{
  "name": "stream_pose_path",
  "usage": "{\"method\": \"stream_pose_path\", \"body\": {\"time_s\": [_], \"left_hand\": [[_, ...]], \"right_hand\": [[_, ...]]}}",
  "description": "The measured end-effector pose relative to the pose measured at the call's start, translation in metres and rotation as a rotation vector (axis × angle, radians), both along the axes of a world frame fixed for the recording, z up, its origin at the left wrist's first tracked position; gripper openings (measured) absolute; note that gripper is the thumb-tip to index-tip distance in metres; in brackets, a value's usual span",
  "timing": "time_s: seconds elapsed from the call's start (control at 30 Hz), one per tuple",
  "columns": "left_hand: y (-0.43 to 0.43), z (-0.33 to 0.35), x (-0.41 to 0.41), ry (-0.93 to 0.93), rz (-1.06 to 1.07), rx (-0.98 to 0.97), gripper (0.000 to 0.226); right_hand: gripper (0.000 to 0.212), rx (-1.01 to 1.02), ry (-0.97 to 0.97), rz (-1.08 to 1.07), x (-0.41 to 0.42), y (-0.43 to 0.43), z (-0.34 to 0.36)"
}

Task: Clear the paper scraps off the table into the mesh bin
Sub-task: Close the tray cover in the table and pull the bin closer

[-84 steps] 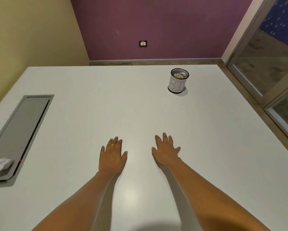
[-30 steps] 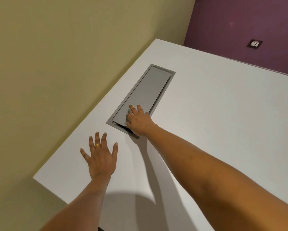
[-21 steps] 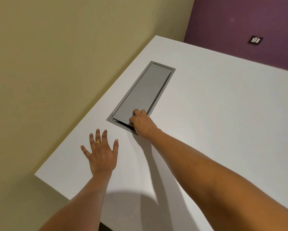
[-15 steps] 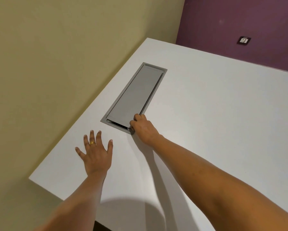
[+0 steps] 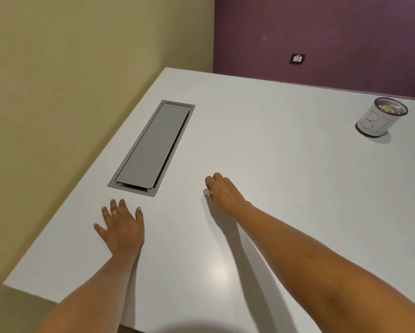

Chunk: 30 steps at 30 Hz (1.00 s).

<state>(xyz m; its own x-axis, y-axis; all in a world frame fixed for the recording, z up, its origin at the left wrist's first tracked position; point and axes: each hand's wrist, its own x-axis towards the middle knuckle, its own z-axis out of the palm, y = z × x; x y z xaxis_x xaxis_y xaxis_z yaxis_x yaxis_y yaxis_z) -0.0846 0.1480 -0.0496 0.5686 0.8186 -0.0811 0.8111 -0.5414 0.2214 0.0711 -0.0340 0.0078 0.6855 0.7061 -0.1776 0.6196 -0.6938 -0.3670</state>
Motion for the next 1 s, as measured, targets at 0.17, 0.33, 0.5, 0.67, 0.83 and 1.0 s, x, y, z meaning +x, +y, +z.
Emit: {"method": "stream_pose_path", "body": {"time_s": [0.17,0.33,0.5,0.67,0.83,1.0], "left_hand": [[-0.052,0.006,0.035,-0.015,-0.184,-0.003,0.052],[-0.101,0.018,0.078,-0.041,-0.386,0.067,0.050],[-0.152,0.026,0.118,-0.090,-0.527,0.048,0.048],[-0.208,0.029,0.150,-0.101,-0.637,-0.030,0.037],[-0.256,0.027,0.174,-0.089,-0.765,-0.031,0.031],[-0.287,0.023,0.193,-0.059,-0.873,0.018,0.029]], "right_hand": [[0.016,0.001,0.129,-0.165,0.009,-0.047,0.009],[0.023,0.071,0.238,-0.442,0.018,-0.101,0.014],[0.036,0.192,0.303,-0.612,0.030,-0.152,0.025],[0.047,0.040,0.023,-0.526,0.041,-0.206,0.023],[0.064,0.024,-0.156,-0.589,0.056,-0.257,0.016],[0.058,-0.060,-0.154,-0.604,0.071,-0.295,0.008]]}}
